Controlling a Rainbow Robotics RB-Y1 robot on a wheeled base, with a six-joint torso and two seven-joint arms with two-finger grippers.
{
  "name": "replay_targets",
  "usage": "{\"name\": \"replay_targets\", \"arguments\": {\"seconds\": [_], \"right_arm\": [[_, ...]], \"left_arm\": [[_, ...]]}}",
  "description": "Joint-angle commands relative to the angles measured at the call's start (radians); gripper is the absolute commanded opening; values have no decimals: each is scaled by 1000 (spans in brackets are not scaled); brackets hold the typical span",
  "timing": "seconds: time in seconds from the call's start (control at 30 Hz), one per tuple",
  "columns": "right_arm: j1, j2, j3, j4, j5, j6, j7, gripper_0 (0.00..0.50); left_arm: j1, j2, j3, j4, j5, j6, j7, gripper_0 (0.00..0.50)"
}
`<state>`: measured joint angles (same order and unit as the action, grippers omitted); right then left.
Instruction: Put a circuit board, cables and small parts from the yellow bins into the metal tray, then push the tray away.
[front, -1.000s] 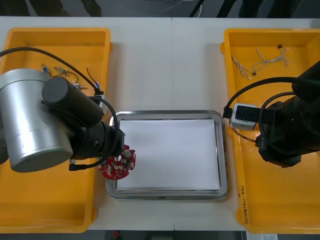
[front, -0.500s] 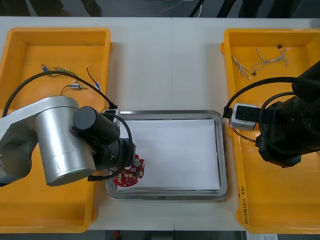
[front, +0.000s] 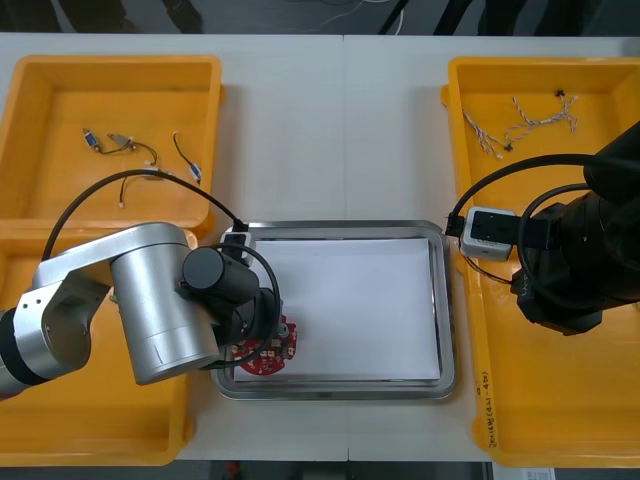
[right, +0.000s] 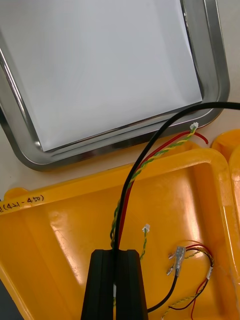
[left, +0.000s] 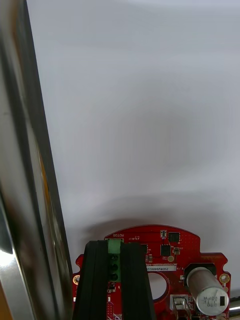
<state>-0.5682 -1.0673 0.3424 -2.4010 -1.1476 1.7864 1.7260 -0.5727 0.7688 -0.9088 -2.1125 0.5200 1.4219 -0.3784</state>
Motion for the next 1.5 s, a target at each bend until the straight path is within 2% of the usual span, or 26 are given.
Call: {"name": "replay_targets", "arguments": {"seconds": [0.03,0.5,0.53,0.6,0.7,0.73,1.07,1.2,1.5], "right_arm": [[-29,-20,9,-24,-1,5,-22,0],[-29,-20,9,-24,-1,7,-22,0],[-29,-19,9,-23,-1,7,-22,0],[-29,-20,9,-24,-1,7,-22,0],[-29,-20,7,-24,-3,5,-22,0],[-29,-20,7,-24,-1,5,-22,0],[-29,-20,9,-24,-3,5,-22,0],[-29,-20,9,-23,-3,7,-23,0],[-30,-20,9,-24,-14,-10,-20,0]], "left_arm": [[-41,-20,-13,-9,-8,-12,72,0],[-39,-20,-28,-9,-18,-17,92,7],[-39,-20,-28,-7,-17,-17,92,78],[-39,-20,-28,-7,-18,-20,95,305],[-39,-20,-28,-7,-18,-24,102,470],[-39,-20,-28,-9,-18,-26,105,500],[-50,-20,-25,-9,-20,-40,127,500],[-64,-19,-4,-10,5,-32,130,500],[-99,-2,157,-63,141,121,115,500]]}}
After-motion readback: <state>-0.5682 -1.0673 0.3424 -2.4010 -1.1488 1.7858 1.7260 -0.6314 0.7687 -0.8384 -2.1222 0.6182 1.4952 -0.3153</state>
